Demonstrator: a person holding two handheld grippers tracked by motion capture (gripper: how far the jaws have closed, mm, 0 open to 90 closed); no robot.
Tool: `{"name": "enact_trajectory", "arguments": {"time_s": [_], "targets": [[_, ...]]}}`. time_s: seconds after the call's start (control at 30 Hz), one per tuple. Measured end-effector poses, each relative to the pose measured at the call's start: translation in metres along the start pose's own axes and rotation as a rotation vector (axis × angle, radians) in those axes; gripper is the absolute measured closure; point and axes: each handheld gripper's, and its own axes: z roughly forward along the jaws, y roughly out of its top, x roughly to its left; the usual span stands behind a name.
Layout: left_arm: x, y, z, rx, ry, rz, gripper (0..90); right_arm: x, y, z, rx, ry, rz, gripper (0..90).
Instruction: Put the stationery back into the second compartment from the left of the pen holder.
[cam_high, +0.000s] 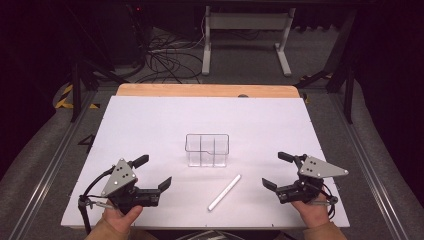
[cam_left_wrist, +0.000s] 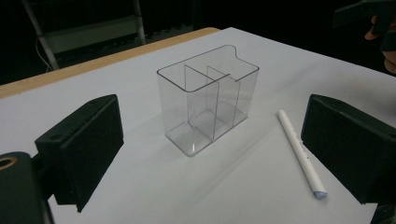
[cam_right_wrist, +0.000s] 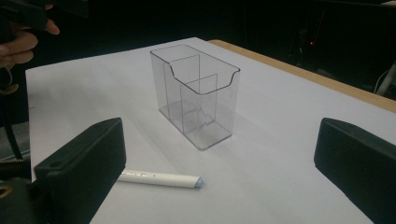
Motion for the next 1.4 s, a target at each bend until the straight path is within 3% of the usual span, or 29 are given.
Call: {"name": "enact_trajectory", "arguments": {"time_s": [0.27, 0.53, 0.63, 0.73, 0.97, 1.4], "targets": [[-0.007, 0.014, 0.009, 0.031, -0.049, -0.031, 9.0, -0.001, -0.005, 0.000, -0.009, 0.010, 0.029, 3.3], [-0.017, 0.025, 0.022, 0.061, -0.093, -0.009, 10.4, 0.000, -0.006, -0.001, -0.003, 0.011, 0.032, 2.2], [-0.022, 0.031, 0.031, 0.092, -0.142, 0.005, 13.0, 0.000, -0.006, 0.000, -0.001, 0.014, 0.032, 2.6], [-0.029, 0.037, 0.040, 0.132, -0.186, -0.005, 14.6, -0.001, -0.006, 0.000, 0.017, 0.023, 0.029, 3.1], [-0.043, 0.045, 0.063, 0.223, -0.180, 0.030, 15.1, -0.001, -0.006, -0.001, 0.013, 0.028, 0.034, 3.8], [-0.066, 0.043, 0.108, 0.384, -0.219, 0.025, 17.1, -0.004, -0.005, -0.006, 0.011, 0.024, 0.035, 4.3]]}}
